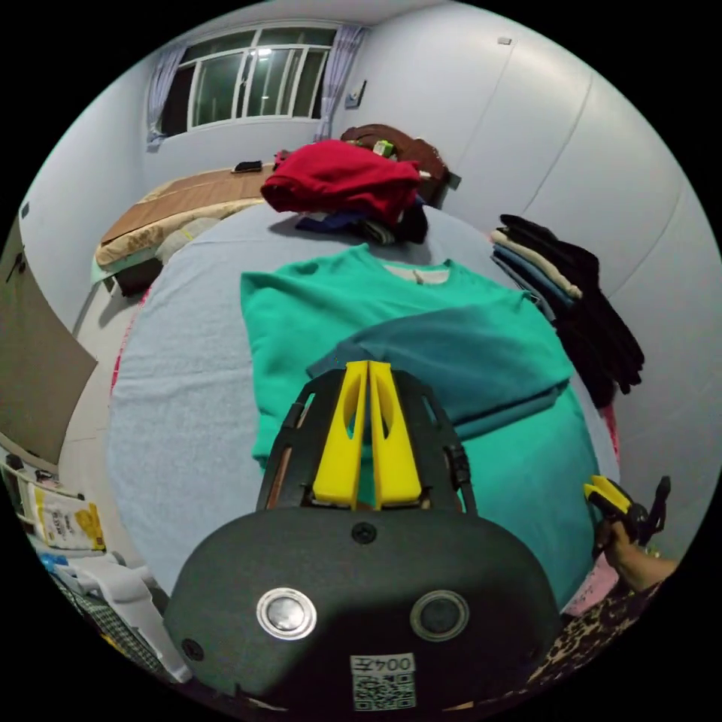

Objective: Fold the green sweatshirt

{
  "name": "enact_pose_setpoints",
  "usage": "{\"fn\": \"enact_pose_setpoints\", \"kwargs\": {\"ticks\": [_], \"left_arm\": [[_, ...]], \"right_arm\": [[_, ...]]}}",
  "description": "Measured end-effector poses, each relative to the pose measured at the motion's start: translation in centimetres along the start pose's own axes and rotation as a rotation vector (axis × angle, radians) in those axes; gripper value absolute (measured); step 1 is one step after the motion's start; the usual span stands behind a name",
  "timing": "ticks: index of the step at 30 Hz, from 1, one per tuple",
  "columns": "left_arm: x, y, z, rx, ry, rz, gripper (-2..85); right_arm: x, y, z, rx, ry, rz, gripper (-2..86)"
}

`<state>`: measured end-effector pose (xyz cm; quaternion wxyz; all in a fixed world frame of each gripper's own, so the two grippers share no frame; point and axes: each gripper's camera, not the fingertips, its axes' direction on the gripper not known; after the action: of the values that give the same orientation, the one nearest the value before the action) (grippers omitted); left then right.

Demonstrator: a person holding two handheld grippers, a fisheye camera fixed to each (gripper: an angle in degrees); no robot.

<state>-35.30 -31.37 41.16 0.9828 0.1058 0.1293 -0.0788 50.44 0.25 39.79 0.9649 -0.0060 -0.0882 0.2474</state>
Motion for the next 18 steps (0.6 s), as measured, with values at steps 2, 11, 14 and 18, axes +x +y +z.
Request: {"fn": "enact_pose_setpoints", "kwargs": {"ticks": [2,11,14,18], "left_arm": [[-0.5,0.6,2.0,-0.075,-0.020,-0.027,0.8],[1.5,8.2,-3.4,-0.102,0.071,-0.081,0.7],[3.2,13.0,-3.7,-0.163,0.086,-0.122,0.7],[3.8,16.1,-3.5,-0.166,0.067,-0.208,0.7]], "right_arm": [[0.9,-0.5,-0.2,0.005,-0.026,0.020,11.3],[8.7,-7.4,-1.3,0.086,-0.278,0.194,9.9],[12.4,-12.5,0.4,0.105,-0.422,0.284,8.4],[14.2,-19.8,3.2,0.107,-0.476,0.263,8.4]]}}
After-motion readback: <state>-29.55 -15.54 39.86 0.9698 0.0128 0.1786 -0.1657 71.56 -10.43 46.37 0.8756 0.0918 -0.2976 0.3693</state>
